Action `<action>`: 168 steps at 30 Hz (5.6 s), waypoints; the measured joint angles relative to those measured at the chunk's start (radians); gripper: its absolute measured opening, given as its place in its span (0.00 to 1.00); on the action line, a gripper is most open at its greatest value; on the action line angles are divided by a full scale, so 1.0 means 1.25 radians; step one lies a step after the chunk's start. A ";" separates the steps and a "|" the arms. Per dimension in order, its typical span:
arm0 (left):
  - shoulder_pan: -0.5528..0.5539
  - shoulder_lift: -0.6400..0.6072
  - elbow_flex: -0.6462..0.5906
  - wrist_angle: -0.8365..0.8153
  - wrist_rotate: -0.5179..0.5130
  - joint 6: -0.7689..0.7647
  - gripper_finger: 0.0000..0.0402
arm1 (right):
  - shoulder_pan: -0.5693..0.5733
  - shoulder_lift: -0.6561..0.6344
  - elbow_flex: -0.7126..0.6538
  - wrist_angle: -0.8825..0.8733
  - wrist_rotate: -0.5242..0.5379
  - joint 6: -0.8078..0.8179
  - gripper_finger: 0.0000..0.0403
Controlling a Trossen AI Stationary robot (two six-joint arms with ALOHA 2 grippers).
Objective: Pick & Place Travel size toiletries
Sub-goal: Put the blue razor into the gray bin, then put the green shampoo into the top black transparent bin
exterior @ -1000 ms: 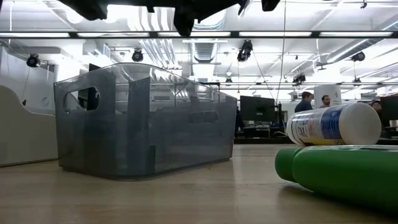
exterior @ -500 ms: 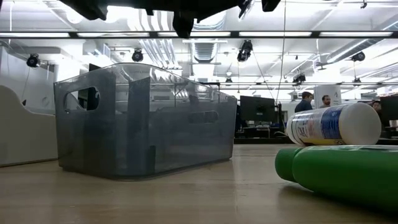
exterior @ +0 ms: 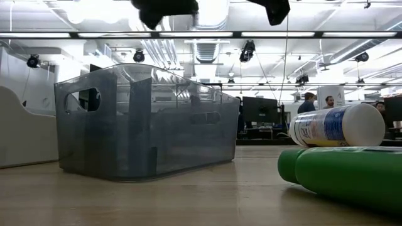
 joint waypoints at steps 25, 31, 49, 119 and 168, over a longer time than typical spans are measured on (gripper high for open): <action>-0.175 -0.237 -0.142 -0.787 0.158 -0.305 0.10 | 0.001 0.000 0.000 -0.222 -0.003 0.129 0.49; -0.175 -0.238 -0.219 -0.791 0.195 -0.335 0.11 | 0.001 -0.001 0.000 -0.274 -0.006 0.185 0.44; -0.175 -0.238 -0.248 -0.814 0.139 -0.413 0.35 | 0.004 0.014 0.004 -0.271 -0.314 0.392 0.58; -0.214 -0.255 -0.142 -0.490 0.167 -0.152 0.42 | 0.132 0.664 0.581 -0.947 -0.367 0.841 0.71; -0.204 -0.240 -0.142 -0.164 0.070 0.023 0.42 | 0.164 0.397 0.506 -1.080 -0.035 0.586 0.38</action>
